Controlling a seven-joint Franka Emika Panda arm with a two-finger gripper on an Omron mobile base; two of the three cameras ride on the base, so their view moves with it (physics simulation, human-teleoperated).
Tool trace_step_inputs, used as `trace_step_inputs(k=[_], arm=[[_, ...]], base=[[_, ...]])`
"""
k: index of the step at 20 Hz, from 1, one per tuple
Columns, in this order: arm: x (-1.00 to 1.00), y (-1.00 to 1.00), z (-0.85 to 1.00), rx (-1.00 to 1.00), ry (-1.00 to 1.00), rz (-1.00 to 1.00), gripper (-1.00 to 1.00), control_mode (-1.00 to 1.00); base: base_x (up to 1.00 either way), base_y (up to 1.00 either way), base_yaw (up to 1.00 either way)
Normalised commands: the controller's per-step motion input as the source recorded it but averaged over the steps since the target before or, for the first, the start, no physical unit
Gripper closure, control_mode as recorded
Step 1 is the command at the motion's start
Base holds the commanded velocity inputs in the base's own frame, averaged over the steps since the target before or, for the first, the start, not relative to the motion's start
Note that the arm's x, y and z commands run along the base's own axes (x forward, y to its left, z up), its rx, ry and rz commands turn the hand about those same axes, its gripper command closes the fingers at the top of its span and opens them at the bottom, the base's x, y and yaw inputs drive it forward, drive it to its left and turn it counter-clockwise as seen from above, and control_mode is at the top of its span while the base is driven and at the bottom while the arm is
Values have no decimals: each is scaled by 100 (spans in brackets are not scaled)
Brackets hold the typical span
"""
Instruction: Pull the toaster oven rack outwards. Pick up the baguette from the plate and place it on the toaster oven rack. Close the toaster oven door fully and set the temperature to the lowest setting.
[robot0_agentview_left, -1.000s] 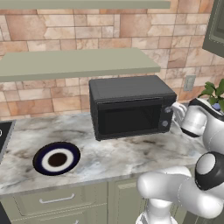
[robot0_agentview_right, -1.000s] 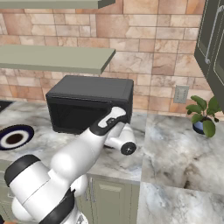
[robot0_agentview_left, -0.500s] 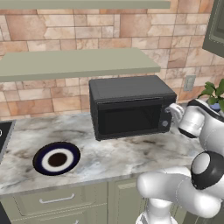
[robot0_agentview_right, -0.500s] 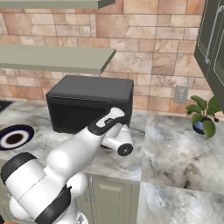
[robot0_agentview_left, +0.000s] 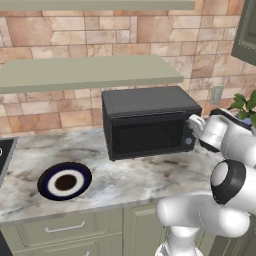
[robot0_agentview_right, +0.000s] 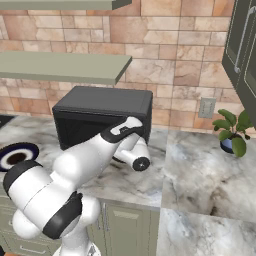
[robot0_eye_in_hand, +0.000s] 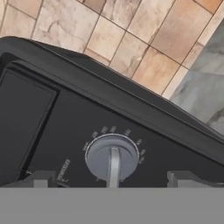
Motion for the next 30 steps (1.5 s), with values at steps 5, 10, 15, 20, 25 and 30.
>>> trace_step_inputs(k=[5, 10, 15, 20, 25, 30], arm=[[23, 0, 0, 0, 0, 0, -100, -100], [4, 0, 0, 0, 0, 0, -100, -100], [0, 0, 0, 0, 0, 0, -100, -100], [0, 0, 0, 0, 0, 0, -100, -100], [0, 0, 0, 0, 0, 0, -100, -100], [0, 0, 0, 0, 0, 0, -100, -100]], base=[[0, 0, 0], [0, 0, 0], [0, 0, 0], [0, 0, 0], [0, 0, 0], [0, 0, 0]])
